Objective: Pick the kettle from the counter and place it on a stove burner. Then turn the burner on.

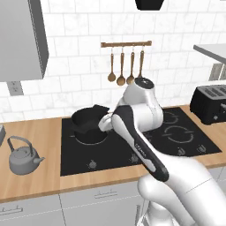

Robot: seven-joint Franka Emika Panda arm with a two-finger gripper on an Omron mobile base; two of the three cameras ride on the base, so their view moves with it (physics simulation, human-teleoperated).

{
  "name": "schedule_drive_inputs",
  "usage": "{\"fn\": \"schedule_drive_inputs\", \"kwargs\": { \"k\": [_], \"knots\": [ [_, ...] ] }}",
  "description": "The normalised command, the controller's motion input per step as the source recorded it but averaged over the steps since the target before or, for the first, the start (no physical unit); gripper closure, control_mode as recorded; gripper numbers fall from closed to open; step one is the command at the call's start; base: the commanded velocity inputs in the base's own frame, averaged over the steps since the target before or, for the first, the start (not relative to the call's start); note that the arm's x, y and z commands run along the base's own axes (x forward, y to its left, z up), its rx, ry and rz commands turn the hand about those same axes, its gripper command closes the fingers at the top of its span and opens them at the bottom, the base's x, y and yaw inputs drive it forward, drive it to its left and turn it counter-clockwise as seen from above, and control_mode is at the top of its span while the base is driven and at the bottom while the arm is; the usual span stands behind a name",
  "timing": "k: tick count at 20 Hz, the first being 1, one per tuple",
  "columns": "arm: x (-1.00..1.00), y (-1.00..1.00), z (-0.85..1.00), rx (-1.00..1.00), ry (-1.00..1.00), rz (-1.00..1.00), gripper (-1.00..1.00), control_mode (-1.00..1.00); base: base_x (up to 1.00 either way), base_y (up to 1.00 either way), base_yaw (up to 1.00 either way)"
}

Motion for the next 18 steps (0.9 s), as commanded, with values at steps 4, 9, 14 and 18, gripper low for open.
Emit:
{"fn": "schedule_drive_inputs", "kwargs": {
  "k": [4, 9, 14, 18],
  "knots": [
    [-0.1, 0.81, 0.0, 0.07, -0.06, 0.26, -1.0, -1.0, 0.0, 0.0, 0.0],
    [-0.07, 0.73, 0.0, 0.12, -0.03, 0.29, -1.0, -1.0, 0.0, 0.0, 0.0],
    [-0.03, 0.69, -0.06, 0.08, 0.0, 0.27, -1.0, -1.0, 0.0, 0.0, 0.0],
    [0.0, 0.79, -0.13, 0.01, 0.05, 0.22, -1.0, -1.0, 0.0, 0.0, 0.0]
  ]
}}
